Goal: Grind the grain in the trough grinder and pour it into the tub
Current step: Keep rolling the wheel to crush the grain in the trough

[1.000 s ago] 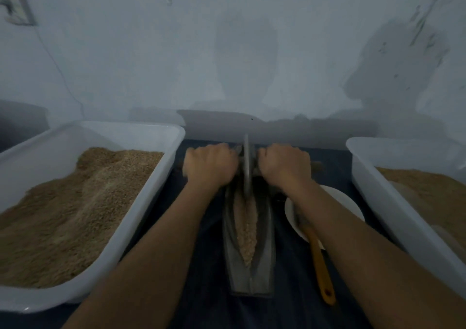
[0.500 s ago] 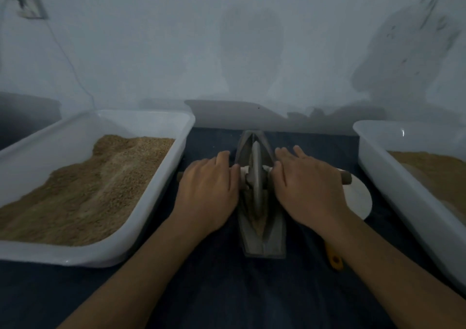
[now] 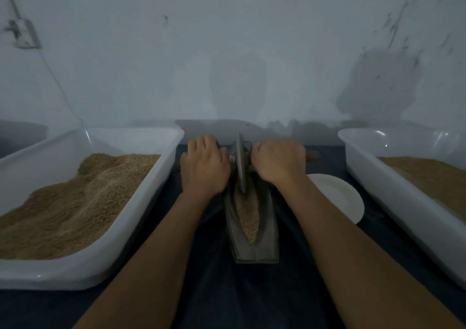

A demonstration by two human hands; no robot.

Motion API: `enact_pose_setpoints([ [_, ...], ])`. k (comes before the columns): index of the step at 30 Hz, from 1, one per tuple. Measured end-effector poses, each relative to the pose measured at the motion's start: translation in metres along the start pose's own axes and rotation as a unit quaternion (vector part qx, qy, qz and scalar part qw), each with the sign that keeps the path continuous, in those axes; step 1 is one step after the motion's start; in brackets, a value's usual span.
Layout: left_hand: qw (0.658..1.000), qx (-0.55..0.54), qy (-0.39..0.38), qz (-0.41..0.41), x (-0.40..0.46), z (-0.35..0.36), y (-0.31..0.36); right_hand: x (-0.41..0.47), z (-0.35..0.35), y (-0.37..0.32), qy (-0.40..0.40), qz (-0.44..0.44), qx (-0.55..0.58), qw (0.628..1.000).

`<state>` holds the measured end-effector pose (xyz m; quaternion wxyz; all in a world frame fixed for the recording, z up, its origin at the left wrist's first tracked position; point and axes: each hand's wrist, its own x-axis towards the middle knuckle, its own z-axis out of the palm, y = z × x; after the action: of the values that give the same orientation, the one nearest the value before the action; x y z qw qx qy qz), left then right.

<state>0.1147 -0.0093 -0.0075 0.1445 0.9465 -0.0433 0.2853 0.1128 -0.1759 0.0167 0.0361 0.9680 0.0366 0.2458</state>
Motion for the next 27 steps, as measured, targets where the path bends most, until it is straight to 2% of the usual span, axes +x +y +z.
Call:
enact_pose_setpoints([
  [2,1.0,-0.022,-0.007,0.016,-0.004,0.002,-0.009,-0.004,-0.002,-0.004,0.027,-0.004,-0.008,1.0],
  [5,0.999,-0.016,-0.007,0.046,-0.018,-0.009,-0.011,-0.026,-0.003,0.001,0.023,-0.009,0.0,1.0],
  [8,0.995,-0.003,0.035,0.098,-0.045,-0.03,0.0,-0.052,-0.007,0.014,0.003,-0.01,0.069,0.998],
  [10,0.992,-0.03,0.037,0.113,-0.064,-0.038,-0.004,-0.066,-0.013,0.018,0.0,-0.009,0.098,0.995],
  [13,0.99,-0.097,-0.012,0.097,-0.076,-0.043,-0.016,-0.083,-0.018,0.008,0.09,-0.023,0.072,0.993],
  [15,0.992,-0.078,0.002,0.099,-0.075,-0.038,-0.015,-0.078,-0.017,0.006,0.116,-0.028,0.044,0.992],
  [16,0.993,-0.055,0.01,0.104,-0.068,-0.034,-0.014,-0.068,-0.013,0.008,0.09,-0.033,0.041,0.995],
  [19,0.995,0.035,0.0,0.098,-0.026,-0.018,-0.006,-0.018,0.0,0.024,-0.088,-0.041,0.075,0.992],
  [20,0.993,0.069,-0.014,0.096,-0.01,-0.014,-0.003,-0.003,0.004,0.028,-0.115,-0.032,0.087,0.989],
  [23,0.984,0.151,-0.016,0.091,0.022,-0.001,0.007,0.022,0.019,0.031,-0.077,-0.025,0.067,0.994],
  [27,0.981,0.175,-0.002,0.083,0.023,0.004,0.009,0.024,0.025,0.029,-0.044,-0.017,0.068,0.997],
])
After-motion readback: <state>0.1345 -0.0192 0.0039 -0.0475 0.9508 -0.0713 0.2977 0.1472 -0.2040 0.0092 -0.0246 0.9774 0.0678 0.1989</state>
